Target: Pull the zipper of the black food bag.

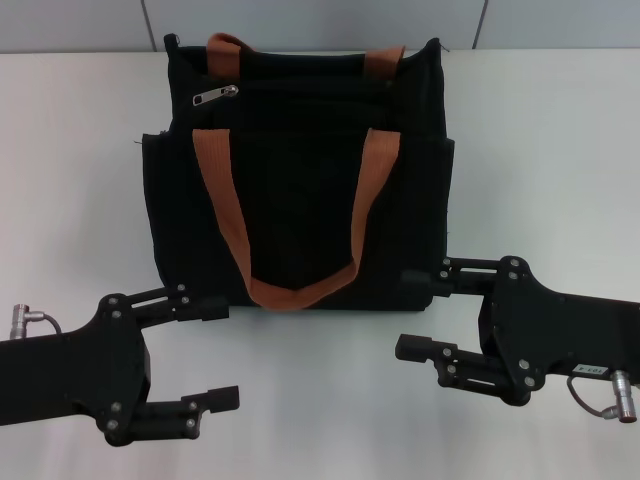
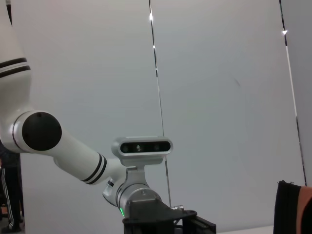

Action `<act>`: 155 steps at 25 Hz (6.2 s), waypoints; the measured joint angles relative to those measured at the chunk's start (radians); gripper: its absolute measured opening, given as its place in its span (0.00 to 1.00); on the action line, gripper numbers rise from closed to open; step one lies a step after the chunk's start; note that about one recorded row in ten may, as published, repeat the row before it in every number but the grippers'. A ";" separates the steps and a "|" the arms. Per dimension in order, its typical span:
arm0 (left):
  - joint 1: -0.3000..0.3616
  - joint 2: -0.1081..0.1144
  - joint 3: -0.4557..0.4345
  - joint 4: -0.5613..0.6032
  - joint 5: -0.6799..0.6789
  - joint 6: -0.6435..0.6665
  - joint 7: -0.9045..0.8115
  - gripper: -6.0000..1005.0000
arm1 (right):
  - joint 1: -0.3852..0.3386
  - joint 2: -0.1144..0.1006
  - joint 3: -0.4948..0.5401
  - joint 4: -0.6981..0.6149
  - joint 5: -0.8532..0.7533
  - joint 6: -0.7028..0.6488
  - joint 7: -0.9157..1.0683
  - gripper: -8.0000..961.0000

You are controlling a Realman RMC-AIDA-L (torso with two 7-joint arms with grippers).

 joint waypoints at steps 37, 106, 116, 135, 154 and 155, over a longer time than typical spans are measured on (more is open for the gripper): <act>-0.129 -0.024 -0.417 -0.185 0.023 -0.482 0.175 0.78 | 0.037 0.001 0.011 0.055 0.018 0.023 0.000 0.56; -0.204 -0.025 -0.365 -0.364 -0.210 -0.434 0.226 0.03 | 0.358 0.002 0.011 0.145 0.398 0.337 1.769 0.56; -0.207 -0.025 -0.364 -0.336 -0.212 -0.398 0.223 0.03 | 0.409 0.001 -0.100 0.092 0.392 0.452 1.776 0.55; -0.224 -0.027 -0.364 -0.340 -0.215 -0.400 0.223 0.03 | 0.357 -0.005 -0.282 -0.058 0.386 0.460 1.909 0.55; -0.216 -0.024 -0.364 -0.326 -0.212 -0.268 0.184 0.03 | 0.414 -0.006 -0.287 -0.100 0.235 0.566 2.003 0.55; -0.216 -0.024 -0.364 -0.326 -0.212 -0.265 0.184 0.03 | 0.419 -0.006 -0.287 -0.100 0.230 0.566 2.001 0.55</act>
